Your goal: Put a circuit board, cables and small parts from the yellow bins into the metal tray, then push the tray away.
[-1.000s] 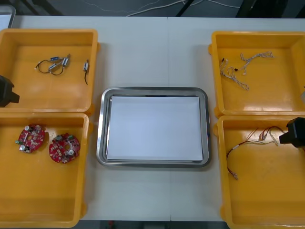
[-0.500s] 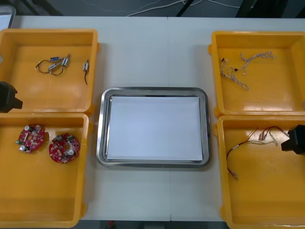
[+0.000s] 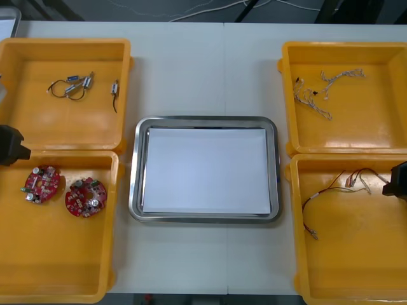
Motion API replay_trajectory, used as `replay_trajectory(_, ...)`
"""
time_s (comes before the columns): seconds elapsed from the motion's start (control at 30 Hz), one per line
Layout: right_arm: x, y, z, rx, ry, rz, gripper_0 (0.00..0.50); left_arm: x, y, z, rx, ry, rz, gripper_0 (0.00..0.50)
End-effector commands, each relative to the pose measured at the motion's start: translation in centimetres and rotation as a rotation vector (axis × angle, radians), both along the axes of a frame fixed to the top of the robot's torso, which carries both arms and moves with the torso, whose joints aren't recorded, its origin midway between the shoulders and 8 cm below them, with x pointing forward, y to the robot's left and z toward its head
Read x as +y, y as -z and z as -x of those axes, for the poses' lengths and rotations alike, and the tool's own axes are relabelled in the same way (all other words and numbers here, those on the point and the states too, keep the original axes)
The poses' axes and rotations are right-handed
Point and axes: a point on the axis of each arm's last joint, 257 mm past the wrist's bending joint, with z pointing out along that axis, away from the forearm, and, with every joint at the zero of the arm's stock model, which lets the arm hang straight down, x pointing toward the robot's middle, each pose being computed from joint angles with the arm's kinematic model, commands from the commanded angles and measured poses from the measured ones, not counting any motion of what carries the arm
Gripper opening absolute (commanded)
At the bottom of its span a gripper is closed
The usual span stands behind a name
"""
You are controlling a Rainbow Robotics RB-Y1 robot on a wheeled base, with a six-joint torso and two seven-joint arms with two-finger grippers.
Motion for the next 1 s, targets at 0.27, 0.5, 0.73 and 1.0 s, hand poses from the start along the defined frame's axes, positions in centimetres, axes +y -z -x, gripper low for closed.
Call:
replay_trajectory(0.27,1.7,1.1,-0.5,-0.055,0.279,-0.125,0.5,3.4,0.7,4.4,0.012,-0.006,-0.063,0.5)
replay_trajectory(0.5,3.2,1.7,-1.2,-0.076,0.479,-0.243,0.5,3.2,2.6,4.0,-0.082,-0.017,-0.018,0.5)
replay_trajectory(0.73,4.0,2.2,-1.9,-0.093,0.647,-0.271,0.5,3.2,3.0,4.2,-0.133,-0.027,-0.033,0.5)
replay_trajectory(1.0,6.1,2.6,-3.2,-0.127,0.72,-0.229,0.5,0.2,2.6,4.9,-0.178,0.019,-0.008,0.5)
